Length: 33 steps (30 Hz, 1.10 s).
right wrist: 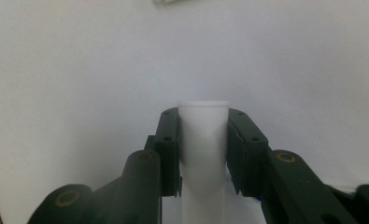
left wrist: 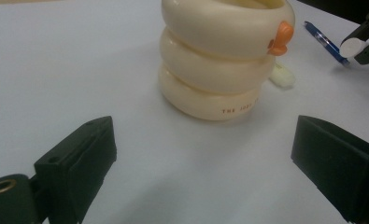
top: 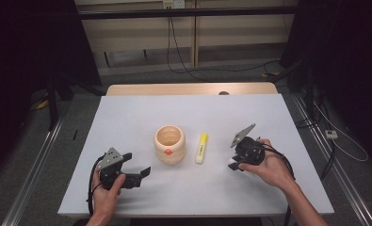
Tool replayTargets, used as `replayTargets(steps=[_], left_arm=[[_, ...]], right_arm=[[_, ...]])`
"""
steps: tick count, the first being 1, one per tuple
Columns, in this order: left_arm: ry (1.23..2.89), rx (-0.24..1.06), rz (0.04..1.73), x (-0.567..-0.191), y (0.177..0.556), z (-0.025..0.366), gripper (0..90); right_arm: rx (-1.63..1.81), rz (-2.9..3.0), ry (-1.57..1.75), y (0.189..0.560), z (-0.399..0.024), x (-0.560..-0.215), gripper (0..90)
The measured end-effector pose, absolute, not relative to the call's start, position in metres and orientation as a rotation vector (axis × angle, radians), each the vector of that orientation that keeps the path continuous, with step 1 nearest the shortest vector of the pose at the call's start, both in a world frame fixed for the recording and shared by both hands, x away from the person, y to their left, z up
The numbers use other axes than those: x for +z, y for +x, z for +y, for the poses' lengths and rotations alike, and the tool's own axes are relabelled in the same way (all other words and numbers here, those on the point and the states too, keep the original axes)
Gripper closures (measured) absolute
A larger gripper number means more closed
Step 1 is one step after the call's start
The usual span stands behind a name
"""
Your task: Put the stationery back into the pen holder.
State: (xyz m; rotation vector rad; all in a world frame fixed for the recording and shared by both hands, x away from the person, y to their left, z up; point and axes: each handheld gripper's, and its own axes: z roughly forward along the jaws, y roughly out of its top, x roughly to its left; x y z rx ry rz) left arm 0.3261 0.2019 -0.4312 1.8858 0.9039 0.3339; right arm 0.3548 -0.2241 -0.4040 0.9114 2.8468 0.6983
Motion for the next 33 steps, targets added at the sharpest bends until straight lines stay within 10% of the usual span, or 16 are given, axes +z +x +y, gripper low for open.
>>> replayTargets(steps=[33], left_arm=[[1.881, 0.344, 0.915, -0.431, 0.326, 0.204, 6.6]], right_arm=[[1.249, 2.535, 0.916, 0.350, -0.218, -0.376, 68.3]])
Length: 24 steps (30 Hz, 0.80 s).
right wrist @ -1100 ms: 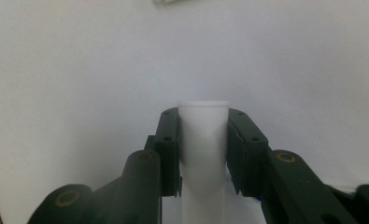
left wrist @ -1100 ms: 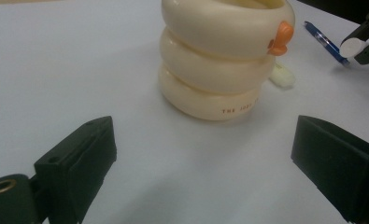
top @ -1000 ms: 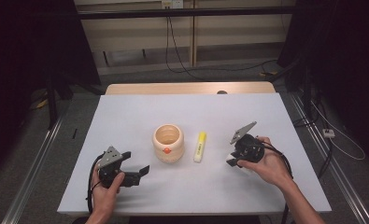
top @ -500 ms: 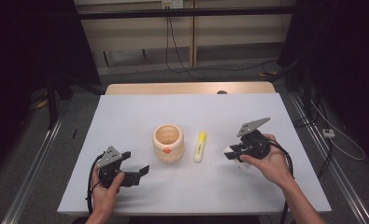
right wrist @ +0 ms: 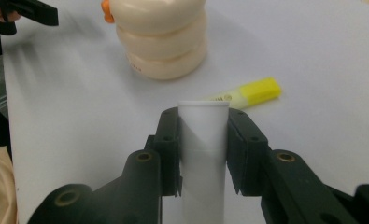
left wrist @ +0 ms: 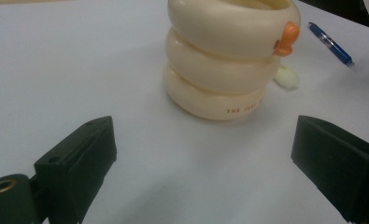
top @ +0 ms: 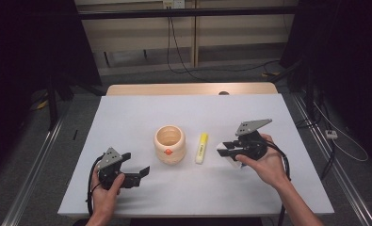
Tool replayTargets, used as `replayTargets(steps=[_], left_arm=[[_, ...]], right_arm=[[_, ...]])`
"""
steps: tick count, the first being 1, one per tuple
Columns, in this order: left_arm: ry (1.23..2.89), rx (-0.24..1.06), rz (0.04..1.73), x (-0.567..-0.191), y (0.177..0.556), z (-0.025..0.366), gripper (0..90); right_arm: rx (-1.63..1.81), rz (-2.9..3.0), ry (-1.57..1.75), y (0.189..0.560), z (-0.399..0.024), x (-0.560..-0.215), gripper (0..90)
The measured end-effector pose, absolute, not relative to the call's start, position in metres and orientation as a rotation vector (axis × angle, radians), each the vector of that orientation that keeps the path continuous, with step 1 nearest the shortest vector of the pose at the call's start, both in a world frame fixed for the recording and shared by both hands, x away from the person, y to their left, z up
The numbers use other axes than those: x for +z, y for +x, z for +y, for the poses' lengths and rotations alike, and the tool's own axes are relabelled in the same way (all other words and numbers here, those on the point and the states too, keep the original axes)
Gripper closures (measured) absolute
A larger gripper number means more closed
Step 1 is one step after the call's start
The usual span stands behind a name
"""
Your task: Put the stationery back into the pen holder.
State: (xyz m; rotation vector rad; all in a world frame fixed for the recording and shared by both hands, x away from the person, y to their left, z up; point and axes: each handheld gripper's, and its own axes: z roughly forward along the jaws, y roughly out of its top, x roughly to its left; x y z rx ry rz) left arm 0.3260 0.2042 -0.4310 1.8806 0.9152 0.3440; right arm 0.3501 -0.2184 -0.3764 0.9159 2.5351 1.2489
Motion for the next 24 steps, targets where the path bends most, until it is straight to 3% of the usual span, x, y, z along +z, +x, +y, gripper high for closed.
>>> replayTargets(steps=[24], left_arm=[[1.885, 0.344, 0.919, -0.431, 0.326, 0.204, 5.9]], right_arm=[[1.496, 2.423, 0.800, 0.374, -0.180, -0.346, 68.2]])
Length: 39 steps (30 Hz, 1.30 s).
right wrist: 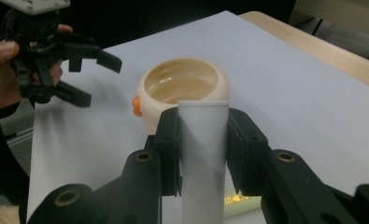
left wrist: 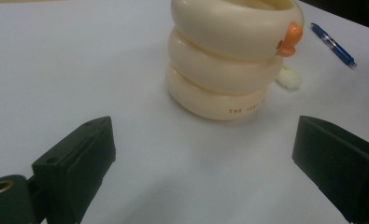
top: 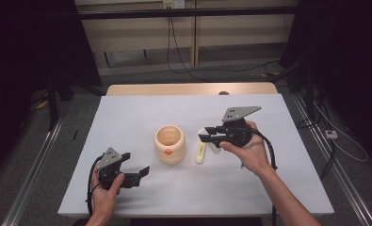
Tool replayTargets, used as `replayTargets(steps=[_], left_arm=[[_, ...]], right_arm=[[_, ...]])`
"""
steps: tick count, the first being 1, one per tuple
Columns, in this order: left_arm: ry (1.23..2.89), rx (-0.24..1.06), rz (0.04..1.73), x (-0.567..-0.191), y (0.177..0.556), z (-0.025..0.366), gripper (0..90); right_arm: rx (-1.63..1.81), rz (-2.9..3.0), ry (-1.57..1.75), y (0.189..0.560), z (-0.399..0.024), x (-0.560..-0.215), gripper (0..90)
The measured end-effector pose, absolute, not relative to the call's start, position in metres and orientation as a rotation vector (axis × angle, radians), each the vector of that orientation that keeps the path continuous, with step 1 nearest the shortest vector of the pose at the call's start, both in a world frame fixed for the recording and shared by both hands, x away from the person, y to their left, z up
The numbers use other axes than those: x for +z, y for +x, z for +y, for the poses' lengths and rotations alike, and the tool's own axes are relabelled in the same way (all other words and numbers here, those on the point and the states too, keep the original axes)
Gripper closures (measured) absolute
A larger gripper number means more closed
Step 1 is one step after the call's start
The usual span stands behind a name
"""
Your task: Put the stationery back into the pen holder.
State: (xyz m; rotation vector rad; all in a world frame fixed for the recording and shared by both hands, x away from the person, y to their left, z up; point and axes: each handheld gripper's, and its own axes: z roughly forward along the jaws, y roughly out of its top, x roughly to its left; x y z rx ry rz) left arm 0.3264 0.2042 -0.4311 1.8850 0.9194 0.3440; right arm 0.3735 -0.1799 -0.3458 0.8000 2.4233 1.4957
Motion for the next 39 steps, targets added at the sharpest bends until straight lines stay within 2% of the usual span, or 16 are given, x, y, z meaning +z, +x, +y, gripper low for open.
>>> replayTargets(steps=[14, 39], left_arm=[[1.888, 0.338, 0.914, -0.431, 0.326, 0.204, 6.0], [1.890, 0.330, 0.909, -0.431, 0.326, 0.205, 6.1]], right_arm=[[1.626, 2.333, 0.711, 0.392, -0.150, -0.326, 68.2], [1.763, 2.252, 0.668, 0.417, -0.098, -0.338, 68.1]])
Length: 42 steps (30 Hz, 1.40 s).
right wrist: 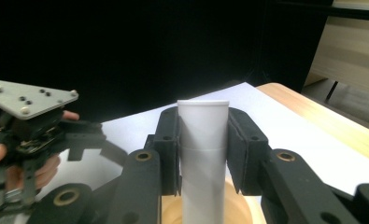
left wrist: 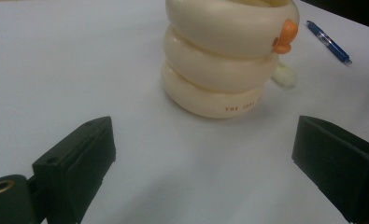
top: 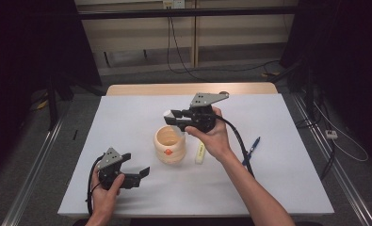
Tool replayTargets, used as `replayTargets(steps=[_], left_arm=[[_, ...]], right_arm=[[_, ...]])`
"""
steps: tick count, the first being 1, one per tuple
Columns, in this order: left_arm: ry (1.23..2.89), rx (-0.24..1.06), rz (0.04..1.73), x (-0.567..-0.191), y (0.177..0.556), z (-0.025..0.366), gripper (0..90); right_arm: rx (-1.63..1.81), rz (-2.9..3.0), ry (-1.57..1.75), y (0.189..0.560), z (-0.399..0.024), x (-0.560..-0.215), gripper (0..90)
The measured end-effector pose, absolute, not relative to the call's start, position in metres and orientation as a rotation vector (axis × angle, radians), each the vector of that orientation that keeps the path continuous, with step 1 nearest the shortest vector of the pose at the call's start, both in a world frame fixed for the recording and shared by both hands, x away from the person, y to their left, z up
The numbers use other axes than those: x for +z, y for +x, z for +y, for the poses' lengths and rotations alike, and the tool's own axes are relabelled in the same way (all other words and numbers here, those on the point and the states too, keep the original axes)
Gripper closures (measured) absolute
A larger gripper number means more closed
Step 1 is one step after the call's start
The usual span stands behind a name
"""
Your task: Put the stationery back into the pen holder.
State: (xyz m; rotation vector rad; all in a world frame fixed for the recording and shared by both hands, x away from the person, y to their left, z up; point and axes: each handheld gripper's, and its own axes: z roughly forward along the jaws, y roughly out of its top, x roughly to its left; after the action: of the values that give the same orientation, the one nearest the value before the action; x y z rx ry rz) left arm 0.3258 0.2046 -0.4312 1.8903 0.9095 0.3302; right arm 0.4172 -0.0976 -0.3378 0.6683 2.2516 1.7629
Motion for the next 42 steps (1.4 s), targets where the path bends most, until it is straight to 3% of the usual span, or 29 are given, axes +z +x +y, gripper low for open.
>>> replayTargets(steps=[42], left_arm=[[1.896, 0.322, 0.905, -0.432, 0.326, 0.205, 6.2]], right_arm=[[1.726, 2.298, 0.705, 0.429, -0.076, -0.395, 68.0]])
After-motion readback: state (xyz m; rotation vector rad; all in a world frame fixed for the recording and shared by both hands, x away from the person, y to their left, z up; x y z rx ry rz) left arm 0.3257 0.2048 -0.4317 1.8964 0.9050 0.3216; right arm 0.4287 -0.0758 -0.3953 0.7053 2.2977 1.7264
